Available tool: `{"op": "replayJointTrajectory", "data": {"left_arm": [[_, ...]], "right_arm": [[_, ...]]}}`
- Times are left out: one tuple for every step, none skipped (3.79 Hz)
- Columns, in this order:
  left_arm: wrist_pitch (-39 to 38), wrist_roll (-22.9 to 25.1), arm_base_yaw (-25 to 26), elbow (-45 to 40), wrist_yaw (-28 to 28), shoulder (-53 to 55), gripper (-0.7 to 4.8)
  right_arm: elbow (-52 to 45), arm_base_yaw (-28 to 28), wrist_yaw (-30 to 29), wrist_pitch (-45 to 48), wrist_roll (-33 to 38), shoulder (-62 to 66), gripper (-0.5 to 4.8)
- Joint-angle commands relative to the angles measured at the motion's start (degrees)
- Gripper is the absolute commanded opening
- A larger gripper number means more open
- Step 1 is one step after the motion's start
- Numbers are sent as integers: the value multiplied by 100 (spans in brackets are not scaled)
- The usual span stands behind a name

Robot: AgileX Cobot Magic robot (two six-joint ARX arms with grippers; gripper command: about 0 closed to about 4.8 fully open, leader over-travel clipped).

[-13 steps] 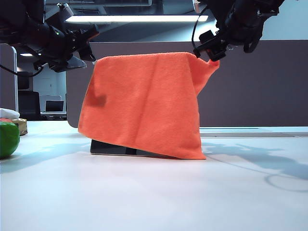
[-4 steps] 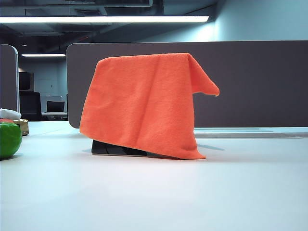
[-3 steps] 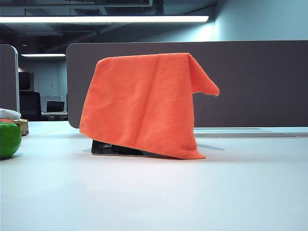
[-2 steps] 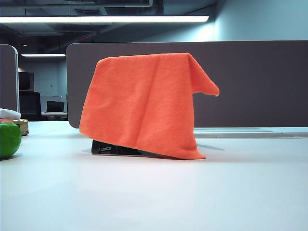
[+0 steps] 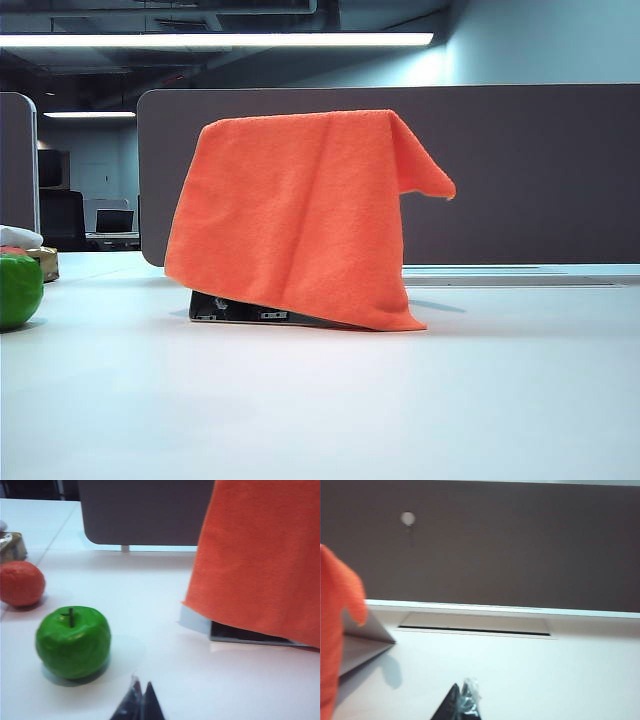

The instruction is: Pick up the cloth from the table and use it to cover the mirror.

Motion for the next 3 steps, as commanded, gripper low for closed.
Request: {"op": "replayJointTrajectory", "data": {"left_arm": [[31, 164, 1154, 24, 640, 0, -6], [4, -46, 1106, 26, 645, 0, -6], [-149, -181, -26, 24, -280, 0, -6]], "right_arm": [[-9, -664, -824, 20, 24, -2, -5], [-9, -656, -754, -7, 24, -2, -5], [-9, -649, -627, -184, 24, -2, -5]]}}
